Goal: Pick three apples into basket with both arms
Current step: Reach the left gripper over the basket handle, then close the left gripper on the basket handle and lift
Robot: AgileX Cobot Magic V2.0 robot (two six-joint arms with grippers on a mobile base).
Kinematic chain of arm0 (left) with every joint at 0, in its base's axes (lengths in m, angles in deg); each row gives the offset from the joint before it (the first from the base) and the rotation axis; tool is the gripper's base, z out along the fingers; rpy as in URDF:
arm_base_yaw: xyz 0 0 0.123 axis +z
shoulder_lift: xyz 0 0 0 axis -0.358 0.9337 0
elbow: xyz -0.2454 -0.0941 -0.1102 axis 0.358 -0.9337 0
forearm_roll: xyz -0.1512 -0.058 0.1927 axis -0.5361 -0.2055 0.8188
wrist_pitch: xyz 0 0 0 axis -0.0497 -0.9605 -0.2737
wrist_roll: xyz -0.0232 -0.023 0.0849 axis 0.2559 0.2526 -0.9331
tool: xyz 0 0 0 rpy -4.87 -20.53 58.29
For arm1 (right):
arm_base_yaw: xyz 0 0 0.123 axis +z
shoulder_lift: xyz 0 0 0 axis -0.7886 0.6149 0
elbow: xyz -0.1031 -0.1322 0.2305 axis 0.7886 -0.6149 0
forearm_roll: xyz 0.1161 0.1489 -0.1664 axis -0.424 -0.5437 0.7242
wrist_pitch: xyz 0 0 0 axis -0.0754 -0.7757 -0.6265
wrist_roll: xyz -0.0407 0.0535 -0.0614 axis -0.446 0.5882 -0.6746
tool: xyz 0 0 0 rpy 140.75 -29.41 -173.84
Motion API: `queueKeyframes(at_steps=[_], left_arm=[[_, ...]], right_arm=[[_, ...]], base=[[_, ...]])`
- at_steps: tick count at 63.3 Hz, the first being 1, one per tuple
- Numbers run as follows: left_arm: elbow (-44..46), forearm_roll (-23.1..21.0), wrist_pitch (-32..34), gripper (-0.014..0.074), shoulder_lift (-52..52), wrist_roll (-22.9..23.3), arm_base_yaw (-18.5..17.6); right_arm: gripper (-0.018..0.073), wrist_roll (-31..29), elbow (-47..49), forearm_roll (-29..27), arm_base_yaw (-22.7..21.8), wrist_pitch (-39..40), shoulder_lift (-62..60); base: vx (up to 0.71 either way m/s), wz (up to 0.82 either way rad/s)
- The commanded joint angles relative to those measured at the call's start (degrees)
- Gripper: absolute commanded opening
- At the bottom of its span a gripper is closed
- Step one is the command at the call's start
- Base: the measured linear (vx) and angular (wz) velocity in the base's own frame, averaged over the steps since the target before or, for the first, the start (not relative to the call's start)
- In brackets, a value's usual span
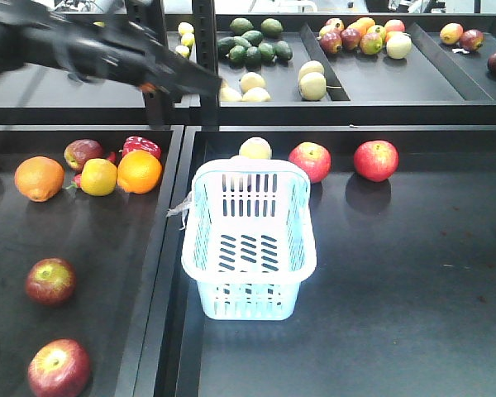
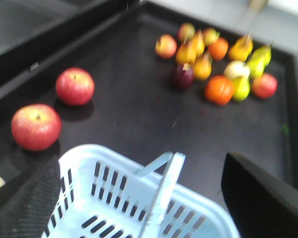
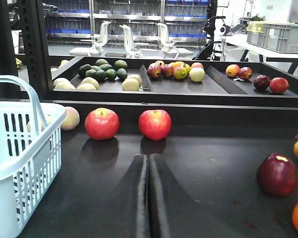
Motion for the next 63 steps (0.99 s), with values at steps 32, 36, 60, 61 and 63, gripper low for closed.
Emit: queueKeyframes(at_steps=[32,36,60,61,63], left_arm=[[6.12,15.63,-1.68,0.0569,2.32,1.06,-7.10],[6.12,16.63,-1.68,0.0569,2.58,1.47,-7.28],[6.12,17.59,-1.68,0.0569,5.74,5.60,-7.76],[6.12,18.04,-1.68,0.0569,5.81,5.60,-7.82],[6.12,18.44,-1.68,0.0569,6.10,5.60,-8.02]], right_arm=[[-0.0005,-0.46,-0.77,0.34,-0.28,4.01,-0.65],[-0.0005,-0.46,-0.77,0.34,-0.28,4.01,-0.65],[-0.0005,-0.46,-0.77,0.34,-0.28,3.95,-0.65],[-0.0005,-0.46,-0.77,0.34,-0.28,3.95,-0.65],[-0.0005,-0.46,-0.77,0.34,-0.28,3.95,-0.65]], base=[[0.00,0.00],[0.00,0.00],[0.00,0.00],[0.00,0.00],[0.00,0.00]])
